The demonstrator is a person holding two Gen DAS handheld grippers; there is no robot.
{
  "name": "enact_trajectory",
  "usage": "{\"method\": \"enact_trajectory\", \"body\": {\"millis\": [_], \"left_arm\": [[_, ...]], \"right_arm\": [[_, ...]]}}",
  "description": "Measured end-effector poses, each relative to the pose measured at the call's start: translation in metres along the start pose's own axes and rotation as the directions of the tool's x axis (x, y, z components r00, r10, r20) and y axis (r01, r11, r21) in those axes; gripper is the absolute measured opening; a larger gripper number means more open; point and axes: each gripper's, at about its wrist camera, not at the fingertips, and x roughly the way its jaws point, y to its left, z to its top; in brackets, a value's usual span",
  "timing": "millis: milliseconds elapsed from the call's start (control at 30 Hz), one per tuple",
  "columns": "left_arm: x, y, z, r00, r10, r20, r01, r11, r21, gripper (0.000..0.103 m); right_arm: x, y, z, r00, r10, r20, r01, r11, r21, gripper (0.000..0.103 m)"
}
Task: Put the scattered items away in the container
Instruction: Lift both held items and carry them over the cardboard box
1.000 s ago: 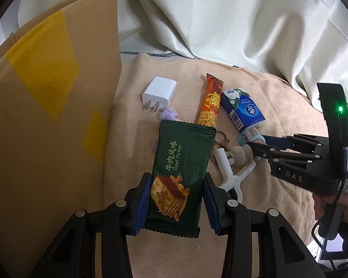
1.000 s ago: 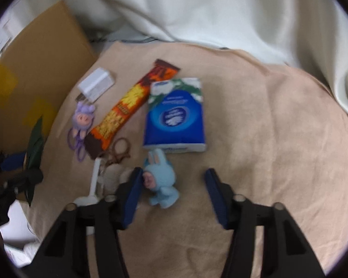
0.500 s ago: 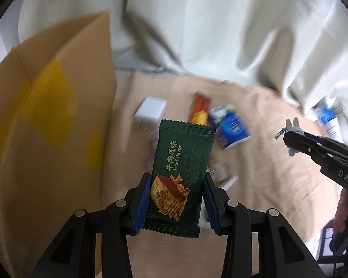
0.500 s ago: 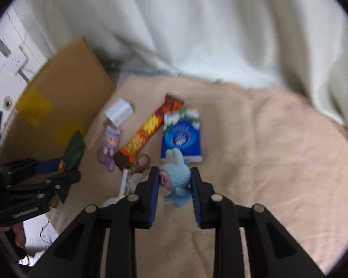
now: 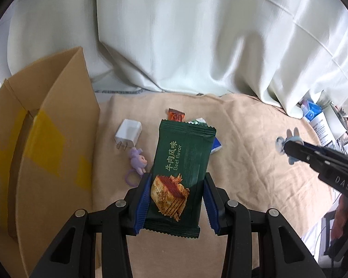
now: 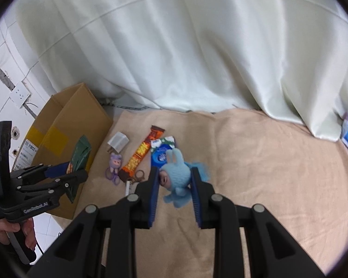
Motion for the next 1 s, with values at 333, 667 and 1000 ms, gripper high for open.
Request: {"method": "enact_trajectory", "body": {"millis": [333,667,1000], "left_arm": [[-0.002,0.001,-0.002,0.999,0.034,0.004,-0.034,0.999,0.001,0.044],[-0.016,0.001,0.006,0.999,0.034,0.037,-0.035,0.999,0.008,0.044],[-0.081,0.034,0.042,0.98,0.092,0.176,-0.09,0.996,-0.02,0.044]], "right_arm": [[-0.001,-0.001,-0.012,0.999,-0.028,-0.017,0.029,0.999,0.021,0.03],[-0.005,0.006,-0.012,1.0,-0.021,-0.012,0.022,1.0,0.006,0.03],[-0.023,0.04,0.026,0.996,0.052,0.066,-0.048,0.997,-0.06,0.03]]}}
